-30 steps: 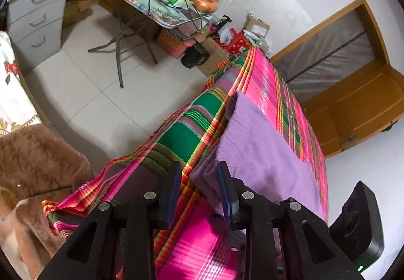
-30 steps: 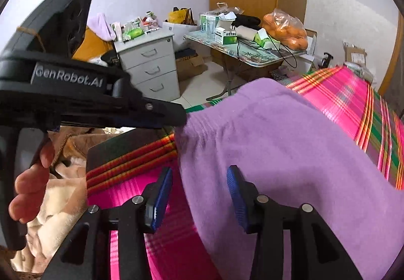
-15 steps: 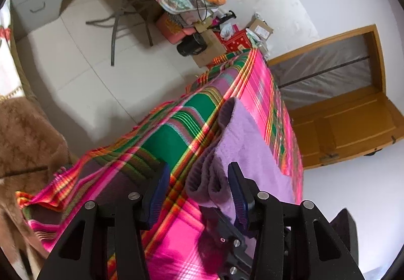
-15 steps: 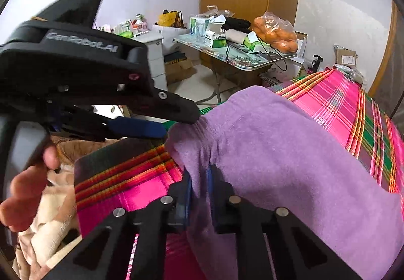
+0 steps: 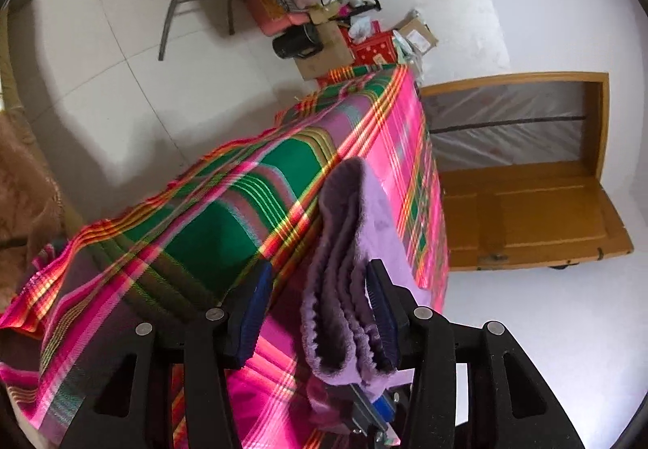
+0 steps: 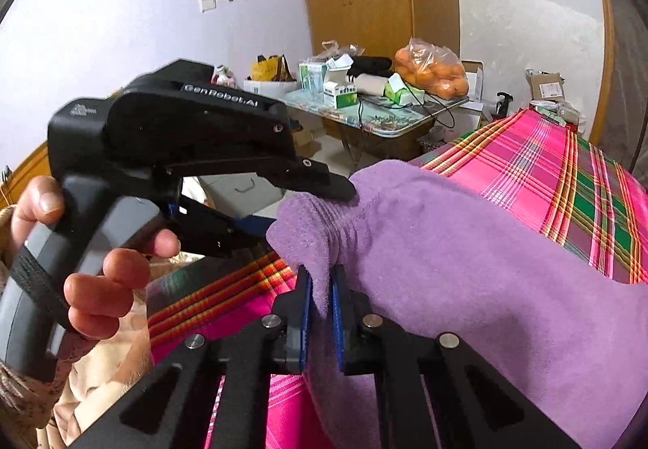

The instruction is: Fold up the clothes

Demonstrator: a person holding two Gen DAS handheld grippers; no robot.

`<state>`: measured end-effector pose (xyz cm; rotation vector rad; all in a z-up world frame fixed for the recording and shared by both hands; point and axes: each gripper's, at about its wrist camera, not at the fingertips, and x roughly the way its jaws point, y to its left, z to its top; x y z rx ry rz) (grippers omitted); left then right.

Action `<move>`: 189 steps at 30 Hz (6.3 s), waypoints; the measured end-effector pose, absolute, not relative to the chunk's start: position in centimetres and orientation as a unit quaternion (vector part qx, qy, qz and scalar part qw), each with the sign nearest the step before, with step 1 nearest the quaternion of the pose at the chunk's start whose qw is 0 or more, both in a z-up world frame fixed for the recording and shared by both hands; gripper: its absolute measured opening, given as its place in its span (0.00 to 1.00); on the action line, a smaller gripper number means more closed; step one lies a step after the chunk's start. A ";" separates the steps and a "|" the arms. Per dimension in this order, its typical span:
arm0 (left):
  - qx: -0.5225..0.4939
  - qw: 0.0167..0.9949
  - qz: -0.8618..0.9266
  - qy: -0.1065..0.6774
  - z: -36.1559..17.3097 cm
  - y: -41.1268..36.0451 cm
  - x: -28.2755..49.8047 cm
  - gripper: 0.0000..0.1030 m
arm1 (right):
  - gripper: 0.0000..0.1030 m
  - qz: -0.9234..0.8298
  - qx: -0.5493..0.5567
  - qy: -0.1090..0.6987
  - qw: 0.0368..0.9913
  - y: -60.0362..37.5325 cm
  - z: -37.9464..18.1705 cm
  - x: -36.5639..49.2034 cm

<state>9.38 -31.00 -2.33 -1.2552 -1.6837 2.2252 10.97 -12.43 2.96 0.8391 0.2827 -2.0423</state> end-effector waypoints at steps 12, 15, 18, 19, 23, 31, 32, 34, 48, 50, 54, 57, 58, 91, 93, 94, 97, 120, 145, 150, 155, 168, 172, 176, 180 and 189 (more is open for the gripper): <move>-0.432 0.076 0.721 -0.537 -2.0 -30.2 7.0 0.48 | 0.09 -0.825 0.326 0.091 0.453 -11.7 3.5 11.2; -0.439 0.076 0.719 -0.534 -1.9 -30.3 6.1 0.48 | 0.09 -0.828 0.316 0.086 0.454 -11.5 3.7 11.3; -0.445 0.091 0.718 -0.528 -1.9 -30.0 5.5 0.48 | 0.09 -0.829 0.313 0.084 0.456 -11.4 3.8 11.3; -0.449 0.095 0.716 -0.526 -2.0 -29.9 5.2 0.48 | 0.09 -0.828 0.314 0.084 0.457 -11.4 3.8 11.3; -0.446 0.098 0.708 -0.539 -2.1 -30.5 4.6 0.47 | 0.09 -0.827 0.314 0.081 0.459 -11.3 3.8 11.2; -0.439 0.098 0.737 -0.505 -1.4 -30.2 3.6 0.18 | 0.09 -0.824 0.323 0.080 0.459 -11.2 3.5 11.3; -0.437 0.098 0.744 -0.496 -1.3 -30.1 3.6 0.17 | 0.09 -0.823 0.324 0.081 0.459 -11.2 3.5 11.3; -0.438 0.094 0.753 -0.482 -1.1 -30.0 3.4 0.16 | 0.09 -0.822 0.330 0.081 0.458 -11.3 3.4 11.2; -0.426 0.082 0.786 -0.439 -1.3 -31.1 2.8 0.09 | 0.08 -0.802 0.380 0.109 0.447 -13.5 1.9 10.8; -0.428 0.082 0.784 -0.442 -1.5 -31.1 2.7 0.09 | 0.08 -0.800 0.387 0.104 0.447 -13.5 1.6 10.6; -0.428 0.081 0.779 -0.451 -1.8 -31.2 2.8 0.09 | 0.08 -0.799 0.391 0.090 0.449 -13.2 1.6 10.2; -0.429 0.079 0.783 -0.444 -1.1 -30.6 2.8 0.09 | 0.08 -0.801 0.385 0.084 0.451 -12.8 1.8 10.4; -0.428 0.080 0.785 -0.441 -0.7 -30.5 2.8 0.09 | 0.08 -0.803 0.380 0.085 0.451 -12.7 1.9 10.6; -0.418 0.238 0.802 -0.354 9.2 -12.9 1.4 0.09 | 0.08 -0.878 0.279 -0.040 0.386 6.1 8.8 15.1; -0.423 0.251 0.798 -0.349 9.3 -11.5 1.0 0.09 | 0.08 -0.884 0.276 -0.046 0.375 7.1 9.0 15.3; -0.425 0.257 0.796 -0.347 9.3 -10.8 0.9 0.10 | 0.08 -0.886 0.275 -0.049 0.369 7.6 9.1 15.3; -0.434 0.270 0.789 -0.341 9.2 -8.8 0.1 0.09 | 0.08 -0.893 0.276 -0.058 0.350 9.4 9.2 15.3; -0.469 0.256 0.775 -0.336 5.2 -6.9 0.4 0.06 | 0.15 -0.852 0.399 -0.186 0.285 18.4 2.6 11.9; -0.481 0.200 0.779 -0.350 1.8 -11.9 4.1 0.08 | 0.47 -0.798 0.464 -0.222 0.315 18.5 1.7 2.7; -0.485 0.195 0.781 -0.343 1.7 -11.7 4.0 0.08 | 0.23 -0.814 0.447 -0.208 0.305 18.6 2.4 3.3; -0.482 0.199 0.786 -0.332 2.5 -11.1 4.1 0.09 | 0.20 -0.833 0.410 -0.219 0.299 20.3 4.2 4.5; -0.506 0.224 0.777 -0.301 2.2 -8.1 3.3 0.10 | 0.20 -0.851 0.388 -0.267 0.233 26.8 3.9 7.5; -0.518 0.225 0.773 -0.290 1.8 -7.4 3.0 0.10 | 0.20 -0.855 0.404 -0.252 0.203 26.8 2.4 7.4; -0.524 0.224 0.768 -0.291 1.5 -7.4 2.7 0.10 | 0.24 -0.858 0.416 -0.236 0.189 26.7 1.8 7.1; -0.512 0.225 0.781 -0.280 2.4 -7.4 2.2 0.10 | 0.27 -0.871 0.413 -0.206 0.168 26.7 2.4 7.1; -0.507 0.227 0.792 -0.253 3.1 -6.4 -1.7 0.10 | 0.28 -0.915 0.353 -0.089 0.177 23.2 6.2 5.5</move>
